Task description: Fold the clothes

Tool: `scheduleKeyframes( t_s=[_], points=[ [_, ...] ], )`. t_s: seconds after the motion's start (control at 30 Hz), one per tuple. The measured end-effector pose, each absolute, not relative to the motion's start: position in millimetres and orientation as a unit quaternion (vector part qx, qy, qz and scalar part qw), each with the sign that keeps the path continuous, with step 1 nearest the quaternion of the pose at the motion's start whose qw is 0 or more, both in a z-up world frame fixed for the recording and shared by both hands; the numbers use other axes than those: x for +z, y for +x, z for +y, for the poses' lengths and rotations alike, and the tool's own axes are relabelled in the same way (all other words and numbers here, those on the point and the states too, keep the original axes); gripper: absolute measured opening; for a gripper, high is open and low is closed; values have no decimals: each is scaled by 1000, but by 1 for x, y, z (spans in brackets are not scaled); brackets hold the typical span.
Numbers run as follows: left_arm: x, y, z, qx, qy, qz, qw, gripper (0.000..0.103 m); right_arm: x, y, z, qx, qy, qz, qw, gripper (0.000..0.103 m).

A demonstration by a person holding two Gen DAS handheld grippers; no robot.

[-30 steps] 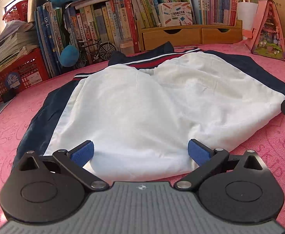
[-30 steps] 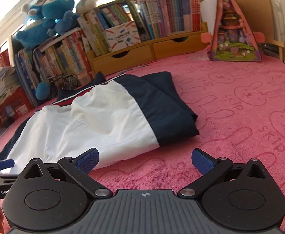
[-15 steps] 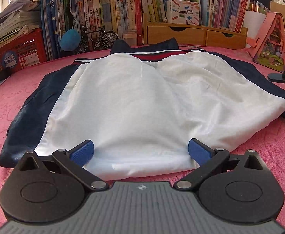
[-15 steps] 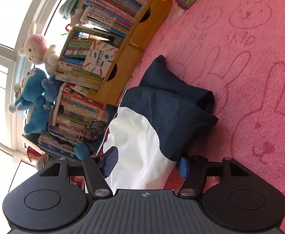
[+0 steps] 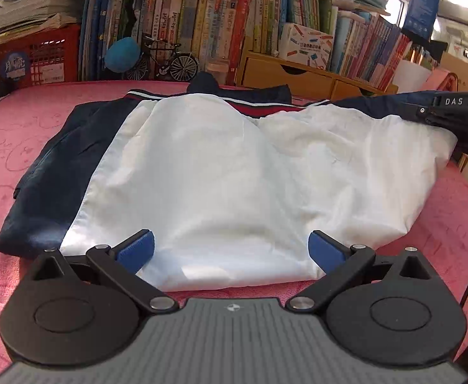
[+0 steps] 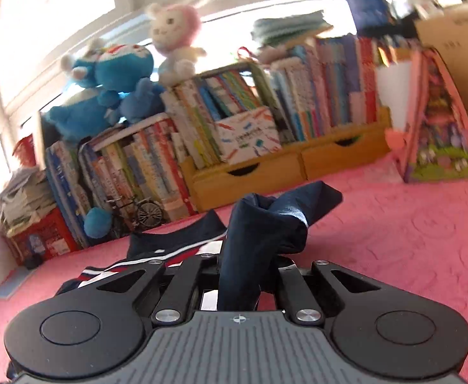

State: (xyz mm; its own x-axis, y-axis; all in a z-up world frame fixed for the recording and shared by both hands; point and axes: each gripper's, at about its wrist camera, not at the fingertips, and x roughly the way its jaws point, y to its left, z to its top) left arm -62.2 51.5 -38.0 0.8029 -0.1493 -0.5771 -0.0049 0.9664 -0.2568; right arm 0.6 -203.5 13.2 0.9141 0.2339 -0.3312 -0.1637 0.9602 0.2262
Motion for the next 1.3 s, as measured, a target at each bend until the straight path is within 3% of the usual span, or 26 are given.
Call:
scheduleKeyframes(
  t_s=[0.2, 0.5, 0.53, 0.63, 0.67, 0.93, 1.1, 1.17, 1.23, 1.3],
  points=[
    [-16, -102, 154, -76, -321, 251, 910, 103, 4, -34, -69, 242, -180, 111, 947, 9],
    [-35, -84, 157, -187, -435, 269, 839, 103, -41, -57, -38, 282, -242, 141, 917, 13],
    [-41, -76, 152, -202, -449, 276, 825, 103, -41, -60, -41, 282, -243, 139, 918, 17],
    [-51, -55, 140, -204, -463, 308, 806, 103, -42, -69, -55, 283, -234, 138, 920, 51],
    [-52, -46, 138, -201, -463, 317, 803, 103, -43, -72, -62, 284, -230, 139, 921, 54],
    [-38, -11, 117, -191, -446, 330, 810, 102, -54, -80, -84, 251, -228, 140, 930, 54],
    [-11, -38, 102, -202, -378, 273, 861, 103, -52, -81, -88, 248, -218, 133, 934, 53],
    [-15, -30, 101, -210, -387, 281, 853, 103, -51, -81, -87, 253, -212, 130, 935, 27],
    [-28, -12, 100, -207, -425, 309, 825, 102, -51, -83, -84, 251, -216, 125, 935, 20],
    [-38, 0, 98, -191, -454, 313, 812, 80, -51, -86, -81, 248, -221, 118, 936, 18]
  ],
)
